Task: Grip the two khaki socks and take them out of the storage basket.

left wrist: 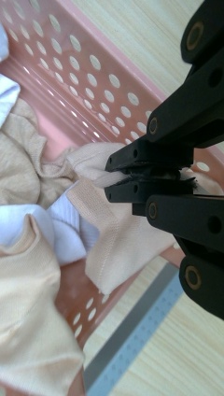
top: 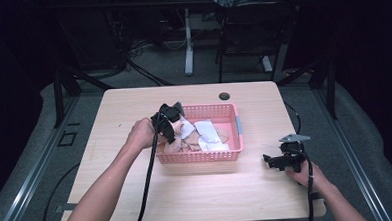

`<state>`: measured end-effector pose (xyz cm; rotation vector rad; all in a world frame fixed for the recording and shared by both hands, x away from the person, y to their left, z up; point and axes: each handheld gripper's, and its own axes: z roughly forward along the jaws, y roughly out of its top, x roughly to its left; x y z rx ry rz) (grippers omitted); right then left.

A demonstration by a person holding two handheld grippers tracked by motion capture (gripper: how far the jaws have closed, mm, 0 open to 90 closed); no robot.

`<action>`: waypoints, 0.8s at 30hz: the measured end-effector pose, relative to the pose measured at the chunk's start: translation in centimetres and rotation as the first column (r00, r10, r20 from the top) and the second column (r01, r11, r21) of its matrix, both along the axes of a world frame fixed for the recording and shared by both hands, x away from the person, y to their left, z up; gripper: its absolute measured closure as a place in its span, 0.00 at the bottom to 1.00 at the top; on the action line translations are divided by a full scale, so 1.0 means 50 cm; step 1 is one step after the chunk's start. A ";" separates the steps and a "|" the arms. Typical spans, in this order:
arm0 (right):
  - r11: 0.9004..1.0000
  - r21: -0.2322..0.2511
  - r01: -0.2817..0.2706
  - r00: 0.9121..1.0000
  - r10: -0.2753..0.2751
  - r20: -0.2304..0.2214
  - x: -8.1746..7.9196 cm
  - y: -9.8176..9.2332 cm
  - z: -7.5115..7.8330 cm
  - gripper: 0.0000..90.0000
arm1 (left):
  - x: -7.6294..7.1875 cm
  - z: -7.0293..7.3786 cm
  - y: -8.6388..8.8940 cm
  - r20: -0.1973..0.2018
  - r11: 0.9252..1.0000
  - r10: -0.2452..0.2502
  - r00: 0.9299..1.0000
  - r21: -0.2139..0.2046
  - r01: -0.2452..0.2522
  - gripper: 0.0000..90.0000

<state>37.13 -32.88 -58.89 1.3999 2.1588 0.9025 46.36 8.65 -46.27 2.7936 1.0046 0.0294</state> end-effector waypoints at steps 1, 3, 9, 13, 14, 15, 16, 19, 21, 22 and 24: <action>1.000 0.001 -0.002 1.000 0.002 -0.001 0.000 0.000 0.000 0.00 | 0.000 0.005 0.001 0.003 1.000 0.001 1.000 0.000 -0.001 0.95; 1.000 0.003 0.001 1.000 -0.001 0.002 0.000 0.000 0.000 0.00 | 0.000 0.016 0.003 0.012 1.000 -0.002 1.000 -0.011 0.002 0.95; 1.000 -0.004 0.001 1.000 -0.001 0.001 0.000 0.000 0.000 0.00 | 0.001 0.037 0.001 0.018 1.000 -0.013 1.000 -0.012 0.013 0.95; 1.000 -0.009 0.002 1.000 -0.002 0.000 0.000 0.000 0.000 0.00 | 0.005 0.060 0.004 0.036 1.000 -0.012 0.999 -0.020 0.012 0.95; 1.000 -0.006 0.001 1.000 -0.001 0.000 0.000 0.000 0.000 0.00 | 0.007 0.068 0.005 0.040 1.000 -0.014 0.999 -0.019 0.015 0.95; 1.000 -0.006 0.001 1.000 -0.001 -0.001 0.000 0.000 0.000 0.00 | 0.007 0.072 0.005 0.042 1.000 -0.013 0.999 -0.023 0.014 0.95; 1.000 -0.006 0.001 1.000 -0.001 -0.001 0.000 0.000 0.000 0.00 | 0.007 0.077 0.005 0.044 1.000 -0.012 0.999 -0.027 0.013 0.95; 1.000 -0.008 0.003 1.000 -0.003 -0.003 0.000 0.000 0.000 0.00 | 0.006 0.093 0.005 0.055 0.999 -0.015 0.998 -0.028 0.017 0.95; 1.000 -0.008 0.004 1.000 -0.004 -0.002 0.000 0.000 0.000 0.00 | 0.006 0.103 0.007 0.062 0.999 -0.017 0.998 -0.031 0.019 0.95; 1.000 -0.009 0.004 1.000 -0.004 -0.003 0.000 0.000 0.000 0.00 | 0.007 0.107 0.008 0.062 0.999 -0.017 0.998 -0.035 0.019 0.95; 1.000 -0.006 0.002 1.000 -0.002 -0.002 0.000 0.000 0.000 0.00 | 0.008 0.113 0.010 0.061 0.999 -0.018 0.998 -0.036 0.020 0.95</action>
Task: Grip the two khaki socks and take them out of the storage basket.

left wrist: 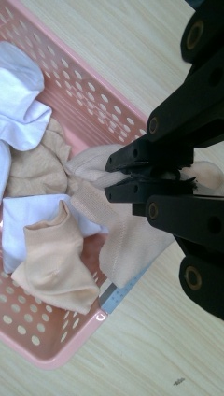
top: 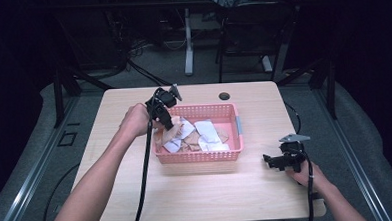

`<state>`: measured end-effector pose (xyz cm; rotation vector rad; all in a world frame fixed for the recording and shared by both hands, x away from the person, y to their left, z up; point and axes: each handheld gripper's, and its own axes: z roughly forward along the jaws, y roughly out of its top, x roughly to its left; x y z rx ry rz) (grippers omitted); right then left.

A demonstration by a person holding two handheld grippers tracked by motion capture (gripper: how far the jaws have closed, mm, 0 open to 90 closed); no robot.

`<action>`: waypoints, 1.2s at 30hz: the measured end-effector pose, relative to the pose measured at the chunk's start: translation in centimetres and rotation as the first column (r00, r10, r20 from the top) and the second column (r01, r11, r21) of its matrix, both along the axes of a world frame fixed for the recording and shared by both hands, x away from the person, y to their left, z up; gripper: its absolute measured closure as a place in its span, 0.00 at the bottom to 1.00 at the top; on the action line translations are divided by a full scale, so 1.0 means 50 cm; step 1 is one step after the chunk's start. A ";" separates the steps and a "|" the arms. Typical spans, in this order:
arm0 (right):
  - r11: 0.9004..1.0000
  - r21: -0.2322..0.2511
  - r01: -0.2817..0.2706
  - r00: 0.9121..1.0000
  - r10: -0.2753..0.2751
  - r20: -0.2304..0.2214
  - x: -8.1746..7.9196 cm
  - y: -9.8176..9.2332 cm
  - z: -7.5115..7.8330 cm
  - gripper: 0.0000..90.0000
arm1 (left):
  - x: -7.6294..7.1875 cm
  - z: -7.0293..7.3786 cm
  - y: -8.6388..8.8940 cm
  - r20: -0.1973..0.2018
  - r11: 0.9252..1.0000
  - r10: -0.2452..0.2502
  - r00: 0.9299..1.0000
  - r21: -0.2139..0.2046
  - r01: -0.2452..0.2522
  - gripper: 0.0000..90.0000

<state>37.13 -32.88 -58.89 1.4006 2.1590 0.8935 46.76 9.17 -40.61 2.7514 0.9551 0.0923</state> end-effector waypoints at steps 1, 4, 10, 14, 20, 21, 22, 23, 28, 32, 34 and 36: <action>1.000 -0.002 0.001 1.000 -0.001 0.003 0.000 0.000 0.000 0.00 | 0.001 0.003 0.001 0.002 1.000 0.002 1.000 0.000 -0.002 0.95; 1.000 0.000 -0.001 1.000 0.001 0.002 0.000 0.000 0.000 0.00 | 0.001 0.010 0.006 0.001 1.000 0.005 1.000 0.000 -0.005 0.95; 1.000 0.002 -0.004 1.000 0.004 0.001 0.000 0.000 0.000 0.00 | 0.001 0.023 0.014 0.008 1.000 0.008 1.000 0.000 -0.008 0.95; 1.000 0.000 -0.003 1.000 0.003 0.001 0.000 0.000 0.000 0.00 | 0.001 0.036 0.021 0.018 1.000 0.011 1.000 0.001 -0.011 0.94; 1.000 -0.002 -0.003 1.000 0.003 0.001 0.000 0.000 0.000 0.00 | 0.001 0.049 0.039 0.024 1.000 0.025 0.999 -0.005 -0.024 0.94; 1.000 -0.002 -0.003 1.000 0.003 0.001 0.000 0.000 0.000 0.00 | 0.001 0.052 0.044 0.025 1.000 0.027 0.999 -0.003 -0.027 0.94; 1.000 -0.002 -0.004 1.000 0.004 0.000 0.000 -0.001 0.000 0.00 | 0.000 0.054 0.048 0.027 1.000 0.030 0.999 -0.005 -0.030 0.94; 1.000 -0.002 -0.002 1.000 0.002 0.001 0.000 0.000 0.000 0.00 | 0.000 0.057 0.051 0.028 0.999 0.032 0.999 -0.004 -0.032 0.94; 1.000 -0.002 -0.002 1.000 0.002 0.000 0.000 0.000 0.000 0.00 | -0.003 0.072 0.073 0.039 0.999 0.052 0.998 -0.014 -0.052 0.94; 1.000 -0.002 -0.002 1.000 0.002 0.000 0.000 0.000 0.000 0.00 | -0.005 0.077 0.089 0.042 0.998 0.066 0.997 -0.018 -0.065 0.94; 1.000 -0.002 -0.002 1.000 0.002 0.001 0.000 0.000 0.000 0.00 | -0.006 0.078 0.098 0.042 0.997 0.074 0.996 -0.023 -0.073 0.94; 1.000 -0.002 -0.002 1.000 0.002 0.000 0.000 0.000 0.000 0.00 | -0.007 0.080 0.110 0.045 0.996 0.088 0.995 -0.024 -0.087 0.94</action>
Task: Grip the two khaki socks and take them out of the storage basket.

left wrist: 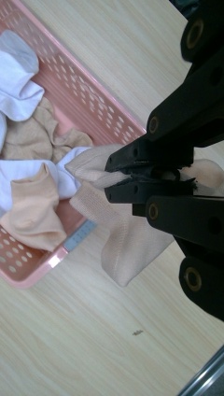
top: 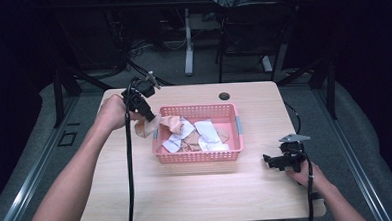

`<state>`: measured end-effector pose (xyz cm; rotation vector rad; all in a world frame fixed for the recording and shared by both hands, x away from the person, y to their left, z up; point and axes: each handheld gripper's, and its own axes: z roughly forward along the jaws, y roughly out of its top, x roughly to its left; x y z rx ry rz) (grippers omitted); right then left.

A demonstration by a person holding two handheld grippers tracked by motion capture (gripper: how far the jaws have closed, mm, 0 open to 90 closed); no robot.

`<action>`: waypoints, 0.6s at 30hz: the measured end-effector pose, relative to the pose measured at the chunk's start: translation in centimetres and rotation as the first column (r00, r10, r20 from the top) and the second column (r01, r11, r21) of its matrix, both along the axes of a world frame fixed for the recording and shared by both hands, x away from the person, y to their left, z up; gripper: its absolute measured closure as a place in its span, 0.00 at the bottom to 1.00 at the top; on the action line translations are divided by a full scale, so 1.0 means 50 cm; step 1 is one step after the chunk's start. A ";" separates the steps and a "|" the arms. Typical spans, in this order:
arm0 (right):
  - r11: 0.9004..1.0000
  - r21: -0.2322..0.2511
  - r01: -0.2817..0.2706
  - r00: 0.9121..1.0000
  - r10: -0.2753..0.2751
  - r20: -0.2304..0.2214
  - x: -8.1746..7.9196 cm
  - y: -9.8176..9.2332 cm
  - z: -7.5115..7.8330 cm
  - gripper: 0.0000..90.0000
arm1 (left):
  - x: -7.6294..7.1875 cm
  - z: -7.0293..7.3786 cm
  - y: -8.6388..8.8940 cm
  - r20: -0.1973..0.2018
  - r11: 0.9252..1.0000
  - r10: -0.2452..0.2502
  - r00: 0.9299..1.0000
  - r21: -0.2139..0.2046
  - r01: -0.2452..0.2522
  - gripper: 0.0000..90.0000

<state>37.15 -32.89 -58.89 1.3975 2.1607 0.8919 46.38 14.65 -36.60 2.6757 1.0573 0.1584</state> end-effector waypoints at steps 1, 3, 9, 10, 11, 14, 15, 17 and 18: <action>1.000 0.000 0.000 1.000 0.000 0.000 0.000 0.000 0.000 0.00 | 0.000 0.001 0.005 0.001 1.000 0.001 1.000 0.000 -0.001 0.94; 1.000 0.001 0.000 1.000 0.000 0.000 0.000 0.000 0.000 0.00 | -0.001 0.002 0.017 0.003 1.000 0.011 1.000 -0.002 -0.011 0.94; 1.000 0.004 0.002 1.000 -0.002 0.002 0.000 0.001 -0.001 0.00 | -0.001 0.005 0.061 0.005 0.998 0.056 0.998 0.003 -0.056 0.94; 1.000 0.003 0.002 1.000 -0.002 0.002 0.001 0.001 -0.001 0.00 | -0.001 0.005 0.071 0.005 0.998 0.066 0.998 0.002 -0.066 0.94; 1.000 0.003 0.002 1.000 -0.002 0.002 0.000 0.001 -0.001 0.00 | -0.002 0.005 0.076 0.006 0.997 0.074 0.997 0.004 -0.074 0.94; 1.000 0.003 0.002 1.000 -0.002 0.002 0.000 0.001 -0.001 0.00 | -0.001 0.001 0.100 0.003 0.995 0.096 0.995 0.007 -0.097 0.94; 1.000 0.002 0.002 1.000 -0.002 0.001 0.000 0.001 0.000 0.00 | 0.000 -0.001 0.109 0.001 0.994 0.106 0.994 0.005 -0.107 0.94; 1.000 0.002 0.002 1.000 -0.002 0.001 0.000 0.001 0.000 0.00 | 0.001 -0.009 0.124 -0.006 0.992 0.127 0.992 0.006 -0.126 0.94; 1.000 0.002 0.002 1.000 -0.002 0.001 0.000 0.001 0.000 0.00 | 0.002 -0.014 0.131 -0.007 0.991 0.133 0.991 0.006 -0.133 0.94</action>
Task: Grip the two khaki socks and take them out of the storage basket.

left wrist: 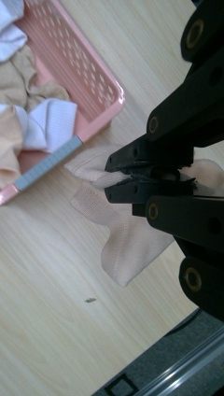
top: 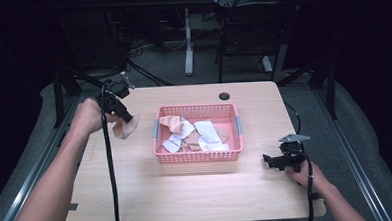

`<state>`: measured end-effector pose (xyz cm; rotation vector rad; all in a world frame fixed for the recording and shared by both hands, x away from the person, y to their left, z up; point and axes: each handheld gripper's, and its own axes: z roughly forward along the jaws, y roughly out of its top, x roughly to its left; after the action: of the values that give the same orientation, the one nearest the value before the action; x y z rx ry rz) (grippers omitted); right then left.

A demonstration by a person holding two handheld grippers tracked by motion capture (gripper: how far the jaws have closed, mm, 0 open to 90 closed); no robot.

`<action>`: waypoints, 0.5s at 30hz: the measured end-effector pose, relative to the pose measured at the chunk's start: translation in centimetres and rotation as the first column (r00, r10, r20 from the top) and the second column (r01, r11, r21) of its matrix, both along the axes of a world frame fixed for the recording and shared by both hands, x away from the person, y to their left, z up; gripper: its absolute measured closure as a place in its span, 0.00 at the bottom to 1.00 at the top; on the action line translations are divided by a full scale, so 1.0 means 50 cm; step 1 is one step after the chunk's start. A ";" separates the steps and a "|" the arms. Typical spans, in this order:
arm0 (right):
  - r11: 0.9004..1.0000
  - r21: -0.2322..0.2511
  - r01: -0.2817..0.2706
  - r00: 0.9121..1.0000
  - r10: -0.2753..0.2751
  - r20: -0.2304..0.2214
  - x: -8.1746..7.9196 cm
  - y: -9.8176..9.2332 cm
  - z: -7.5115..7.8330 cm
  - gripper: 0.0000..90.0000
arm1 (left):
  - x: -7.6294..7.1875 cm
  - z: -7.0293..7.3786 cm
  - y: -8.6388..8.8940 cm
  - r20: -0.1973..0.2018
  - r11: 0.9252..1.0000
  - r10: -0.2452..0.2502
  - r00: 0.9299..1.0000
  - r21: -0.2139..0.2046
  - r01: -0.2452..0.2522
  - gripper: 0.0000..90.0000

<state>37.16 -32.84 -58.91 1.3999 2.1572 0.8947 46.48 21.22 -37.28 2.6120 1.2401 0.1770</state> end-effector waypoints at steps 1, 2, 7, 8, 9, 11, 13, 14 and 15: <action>1.000 0.000 0.000 1.000 0.000 0.000 0.000 0.000 0.000 0.00 | 0.001 -0.004 0.006 -0.006 1.000 0.008 1.000 0.002 -0.008 0.94; 1.000 0.003 -0.002 1.000 0.002 0.000 0.000 0.000 0.000 0.00 | 0.002 -0.009 0.012 -0.007 1.000 0.016 1.000 0.001 -0.016 0.94; 1.000 0.005 0.000 1.000 0.000 -0.003 0.000 0.000 0.000 0.00 | 0.007 -0.025 0.034 -0.013 0.999 0.044 0.999 0.001 -0.044 0.94; 1.000 0.000 0.001 1.000 -0.001 -0.003 0.000 0.000 0.000 0.00 | 0.008 -0.027 0.036 -0.013 0.999 0.050 0.999 0.004 -0.050 0.94; 1.000 0.000 0.000 1.000 0.000 -0.003 0.000 0.000 0.000 0.00 | 0.009 -0.031 0.040 -0.014 0.998 0.055 0.998 0.000 -0.055 0.94; 1.000 0.001 -0.001 1.000 0.001 0.000 0.000 0.000 0.000 0.00 | 0.010 -0.037 0.045 -0.011 0.998 0.064 0.998 0.000 -0.064 0.94; 1.000 0.004 -0.001 1.000 0.001 -0.002 0.000 0.000 0.000 0.00 | 0.012 -0.047 0.051 -0.015 0.997 0.074 0.997 -0.005 -0.074 0.94; 1.000 0.004 -0.001 1.000 0.001 -0.001 0.000 0.000 0.000 0.00 | 0.013 -0.054 0.054 -0.015 0.997 0.075 0.997 -0.006 -0.075 0.94; 1.000 0.004 -0.001 1.000 0.001 0.000 0.000 0.000 0.000 0.00 | 0.014 -0.061 0.057 -0.014 0.997 0.080 0.997 -0.008 -0.080 0.94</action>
<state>37.15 -32.82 -58.91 1.4010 2.1577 0.8997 47.20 24.05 -40.35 2.5617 1.3481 0.1680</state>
